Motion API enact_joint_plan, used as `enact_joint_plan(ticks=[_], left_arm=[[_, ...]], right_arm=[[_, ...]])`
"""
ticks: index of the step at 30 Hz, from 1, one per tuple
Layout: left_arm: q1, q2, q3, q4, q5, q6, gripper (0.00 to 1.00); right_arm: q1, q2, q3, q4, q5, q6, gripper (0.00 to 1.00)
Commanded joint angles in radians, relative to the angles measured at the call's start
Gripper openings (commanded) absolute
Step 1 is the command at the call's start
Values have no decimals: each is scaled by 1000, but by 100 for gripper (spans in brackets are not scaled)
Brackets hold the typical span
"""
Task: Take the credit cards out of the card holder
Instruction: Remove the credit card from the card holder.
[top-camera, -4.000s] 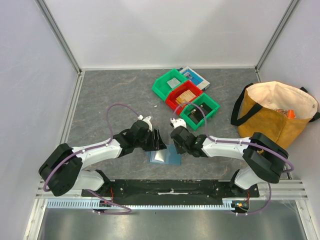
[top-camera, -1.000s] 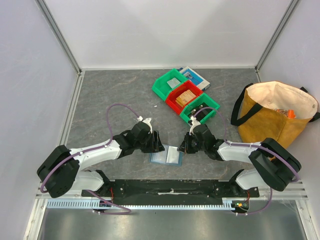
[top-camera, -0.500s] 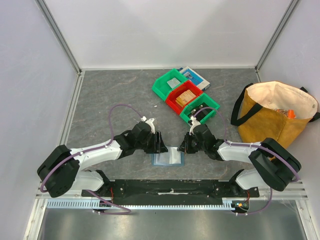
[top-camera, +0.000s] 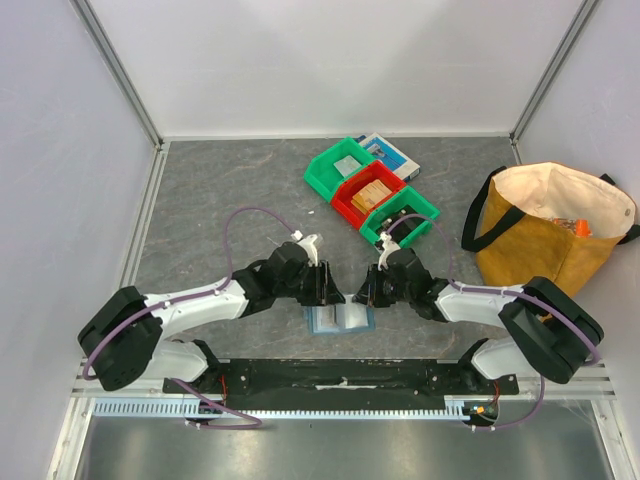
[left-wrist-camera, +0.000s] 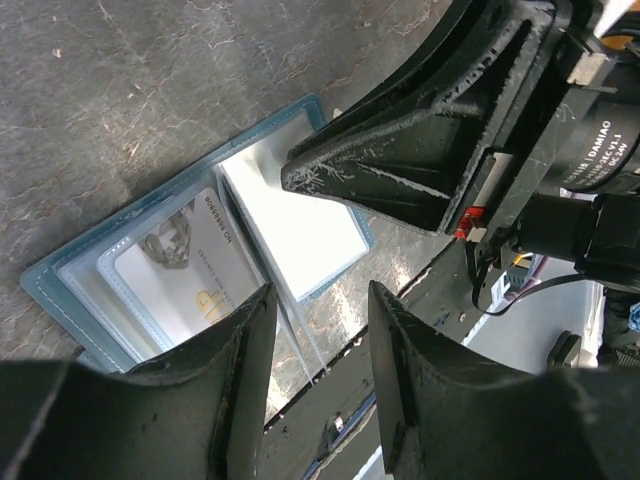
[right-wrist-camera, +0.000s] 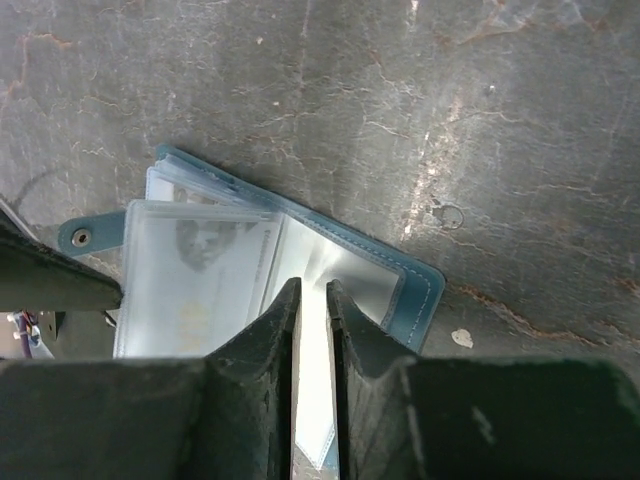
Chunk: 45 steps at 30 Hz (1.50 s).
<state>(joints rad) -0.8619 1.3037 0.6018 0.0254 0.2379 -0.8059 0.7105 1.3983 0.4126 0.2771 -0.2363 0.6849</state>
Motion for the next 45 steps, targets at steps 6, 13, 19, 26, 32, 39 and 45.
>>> enact_joint_plan(ticks=[6, 13, 19, 26, 32, 39, 45], left_arm=[[-26, 63, 49, 61, 24, -30, 48], [-31, 65, 50, 50, -2, -29, 48], [-32, 65, 44, 53, 3, -30, 48], [-31, 51, 33, 48, -19, -38, 53], [-31, 68, 26, 54, -15, -39, 55], [-3, 98, -33, 90, -63, -62, 52], [104, 66, -112, 116, -66, -50, 50]], right_arm=[[-2, -114, -15, 28, -21, -13, 36], [-2, -180, -15, -13, 20, -24, 48], [-2, -197, -5, -64, 34, -50, 52], [0, -186, -27, -108, 17, -44, 39], [-3, -157, -64, -121, 9, -28, 20], [-2, 17, -32, 13, -40, -30, 14], [0, 158, 57, 99, -57, -51, 12]])
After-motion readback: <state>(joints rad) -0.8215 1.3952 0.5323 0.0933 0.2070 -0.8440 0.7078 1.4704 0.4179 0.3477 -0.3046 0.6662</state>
